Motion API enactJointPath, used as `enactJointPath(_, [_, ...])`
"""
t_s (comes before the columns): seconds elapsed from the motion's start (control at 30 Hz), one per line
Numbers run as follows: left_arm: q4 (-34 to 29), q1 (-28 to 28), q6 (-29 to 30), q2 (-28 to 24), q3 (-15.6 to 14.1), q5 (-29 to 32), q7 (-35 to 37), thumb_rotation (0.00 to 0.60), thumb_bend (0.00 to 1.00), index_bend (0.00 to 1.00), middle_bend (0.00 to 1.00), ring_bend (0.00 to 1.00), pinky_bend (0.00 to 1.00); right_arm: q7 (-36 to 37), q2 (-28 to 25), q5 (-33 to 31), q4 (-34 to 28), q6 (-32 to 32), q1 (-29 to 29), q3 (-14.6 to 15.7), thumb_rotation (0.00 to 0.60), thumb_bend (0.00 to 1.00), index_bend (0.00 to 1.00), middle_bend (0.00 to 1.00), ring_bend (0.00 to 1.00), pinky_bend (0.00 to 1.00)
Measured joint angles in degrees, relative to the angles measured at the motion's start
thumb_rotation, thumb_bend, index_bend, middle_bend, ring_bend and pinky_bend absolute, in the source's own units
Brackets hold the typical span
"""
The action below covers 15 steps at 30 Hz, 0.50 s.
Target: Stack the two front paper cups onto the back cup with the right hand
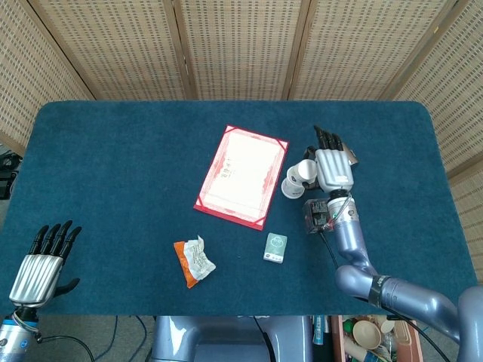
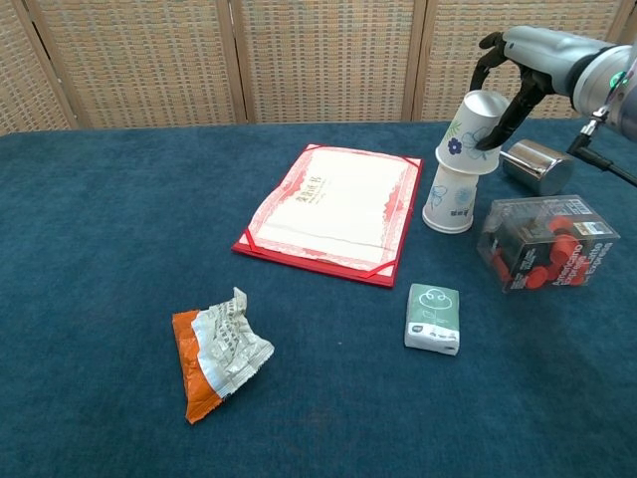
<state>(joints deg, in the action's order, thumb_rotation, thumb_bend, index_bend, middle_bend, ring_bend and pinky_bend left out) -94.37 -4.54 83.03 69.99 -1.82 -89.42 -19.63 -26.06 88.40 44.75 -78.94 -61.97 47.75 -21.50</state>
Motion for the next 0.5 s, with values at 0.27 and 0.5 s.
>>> enactJointPath(0.27, [0.00, -0.02, 0.01, -0.04, -0.20, -0.34, 0.09, 0.600, 0.16, 0.00, 0.00, 0.00, 0.00, 0.10, 1.35, -0.58, 2.03, 0.80, 0.59, 0.16, 0.600, 0.11, 0.50, 0.04, 0.00, 0.00])
enactJointPath(0.5, [0.00, -0.19, -0.23, 0.19, -0.47, -0.78, -0.01, 0.600, 0.16, 0.00, 0.00, 0.00, 0.00, 1.36, 3.65, 0.33, 6.47, 1.68, 1.14, 0.60, 0.600, 0.11, 0.40, 0.00, 0.00, 0.00])
